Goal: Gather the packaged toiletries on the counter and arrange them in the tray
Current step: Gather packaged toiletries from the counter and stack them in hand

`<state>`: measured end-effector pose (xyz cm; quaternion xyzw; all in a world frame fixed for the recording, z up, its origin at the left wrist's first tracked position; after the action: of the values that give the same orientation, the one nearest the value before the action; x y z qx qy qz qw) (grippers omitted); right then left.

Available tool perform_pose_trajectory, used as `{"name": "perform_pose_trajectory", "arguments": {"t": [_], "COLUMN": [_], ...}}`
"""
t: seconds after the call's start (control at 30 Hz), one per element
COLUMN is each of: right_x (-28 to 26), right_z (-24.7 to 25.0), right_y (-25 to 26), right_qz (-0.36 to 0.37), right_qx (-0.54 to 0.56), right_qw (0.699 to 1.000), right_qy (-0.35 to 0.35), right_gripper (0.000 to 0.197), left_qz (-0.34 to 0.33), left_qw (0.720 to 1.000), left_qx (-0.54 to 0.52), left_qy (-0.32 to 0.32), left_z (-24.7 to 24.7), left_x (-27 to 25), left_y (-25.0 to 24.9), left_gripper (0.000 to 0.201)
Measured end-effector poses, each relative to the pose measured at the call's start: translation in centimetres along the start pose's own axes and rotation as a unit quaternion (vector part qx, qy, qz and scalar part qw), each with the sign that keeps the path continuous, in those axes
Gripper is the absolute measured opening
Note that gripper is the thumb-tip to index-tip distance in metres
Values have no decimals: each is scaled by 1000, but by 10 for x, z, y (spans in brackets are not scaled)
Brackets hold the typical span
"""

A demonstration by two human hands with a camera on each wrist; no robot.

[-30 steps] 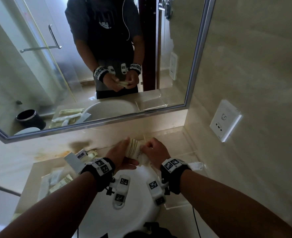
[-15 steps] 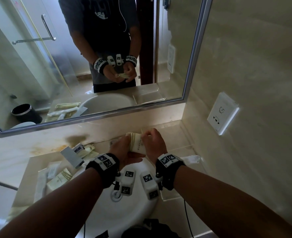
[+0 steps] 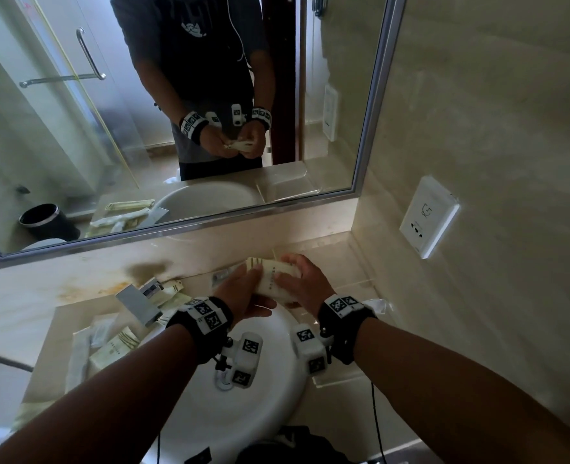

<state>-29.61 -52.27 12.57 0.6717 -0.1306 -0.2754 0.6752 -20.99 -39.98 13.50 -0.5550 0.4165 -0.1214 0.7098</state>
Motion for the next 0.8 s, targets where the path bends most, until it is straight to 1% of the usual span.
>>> {"name": "perform_pose_trajectory", "arguments": {"t": [0.1,0.2,0.27,0.33,0.37,0.4,0.47,0.53,0.57,0.6,0.67,0.7,0.73,0.8], "right_x": [0,4,4,3,2,3,3,2,1,1,1,1,1,2], "right_z": [3,5,5,5,6,7,9,11,12,14,18,20,22,24], "right_y": [2,5,4,0,-2,-2,-2,-1,-3,-6,-17,-22,-26,-29], "right_qz": [28,50,64,68,70,78,102,117,112,94,30,1,-20,-32], "right_qx": [-70,-135,-185,-220,-230,-238,-254,-263,-255,-225,-110,-59,-28,-4], "right_qw": [997,989,981,973,971,968,962,958,960,970,993,998,999,999], "right_qy": [22,8,5,7,7,5,2,-5,-7,-5,11,17,22,26], "right_gripper": [38,33,30,29,28,27,23,24,26,29,43,52,56,50], "left_qz": [7,-6,-20,-25,-25,-19,3,16,17,15,7,2,-4,-16], "left_qw": [1000,997,992,991,992,992,993,992,990,990,990,990,990,987], "left_qx": [-1,61,107,114,111,107,102,112,121,125,123,125,134,154], "left_qy": [6,50,63,60,61,61,58,60,64,67,64,58,50,40], "left_z": [2,-3,-5,-7,-8,-9,-9,-8,-8,-8,-9,-8,-7,-5], "left_x": [0,0,0,0,-1,-2,0,4,6,7,9,10,12,16], "left_y": [3,5,7,7,6,6,7,10,11,10,8,7,8,11], "left_gripper": [33,31,46,62,65,61,44,34,31,30,27,26,24,22]}}
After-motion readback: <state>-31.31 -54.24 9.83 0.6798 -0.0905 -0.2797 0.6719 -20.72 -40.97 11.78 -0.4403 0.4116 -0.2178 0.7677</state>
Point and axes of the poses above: each hand's wrist, its own x-axis towards the middle knuckle, its own z-axis out of the back of the hand, y = z × x, the point moved 5 cm from there along x, towards the middle knuckle, and after that the axes turned 6 degrees about x, right-handed, at the moved point
